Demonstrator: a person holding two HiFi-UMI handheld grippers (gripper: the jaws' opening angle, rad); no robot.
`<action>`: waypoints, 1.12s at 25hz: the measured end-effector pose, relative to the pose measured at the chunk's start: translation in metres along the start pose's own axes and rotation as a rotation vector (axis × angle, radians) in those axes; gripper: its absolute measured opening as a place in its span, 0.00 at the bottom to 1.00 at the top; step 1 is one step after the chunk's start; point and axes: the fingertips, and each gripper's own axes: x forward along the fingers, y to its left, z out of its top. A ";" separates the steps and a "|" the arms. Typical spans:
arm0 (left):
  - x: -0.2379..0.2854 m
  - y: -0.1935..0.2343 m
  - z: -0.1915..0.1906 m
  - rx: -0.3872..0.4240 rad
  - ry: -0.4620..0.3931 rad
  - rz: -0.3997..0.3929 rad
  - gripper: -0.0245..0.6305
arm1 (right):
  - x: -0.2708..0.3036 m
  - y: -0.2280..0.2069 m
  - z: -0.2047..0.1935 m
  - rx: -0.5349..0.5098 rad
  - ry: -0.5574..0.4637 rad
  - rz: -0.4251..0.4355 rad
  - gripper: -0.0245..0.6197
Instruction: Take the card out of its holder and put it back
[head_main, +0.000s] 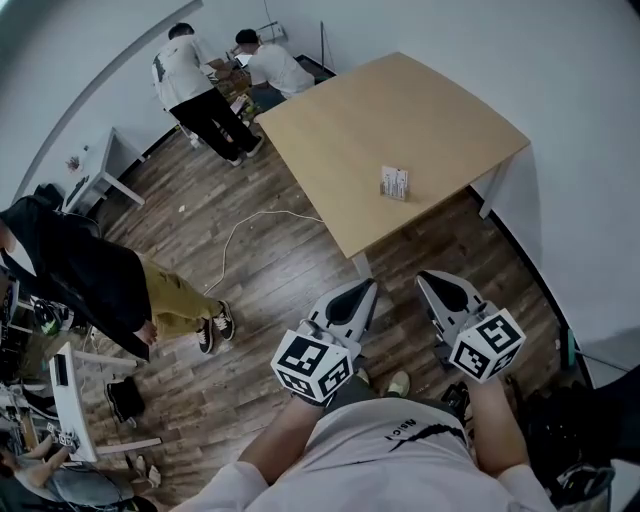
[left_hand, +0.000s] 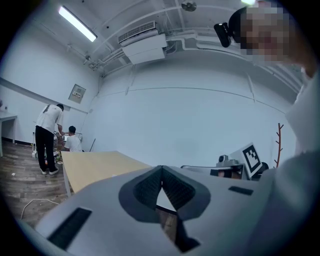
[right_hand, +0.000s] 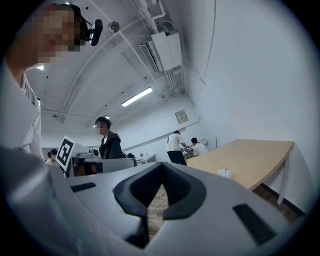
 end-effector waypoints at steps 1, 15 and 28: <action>0.003 0.004 0.001 0.000 0.000 0.006 0.06 | 0.002 -0.004 0.001 0.002 -0.001 -0.002 0.06; 0.057 0.050 -0.002 -0.037 0.015 -0.034 0.06 | 0.046 -0.051 -0.001 -0.001 0.050 -0.024 0.06; 0.152 0.174 0.025 -0.041 0.033 -0.143 0.06 | 0.173 -0.119 0.007 -0.008 0.101 -0.106 0.06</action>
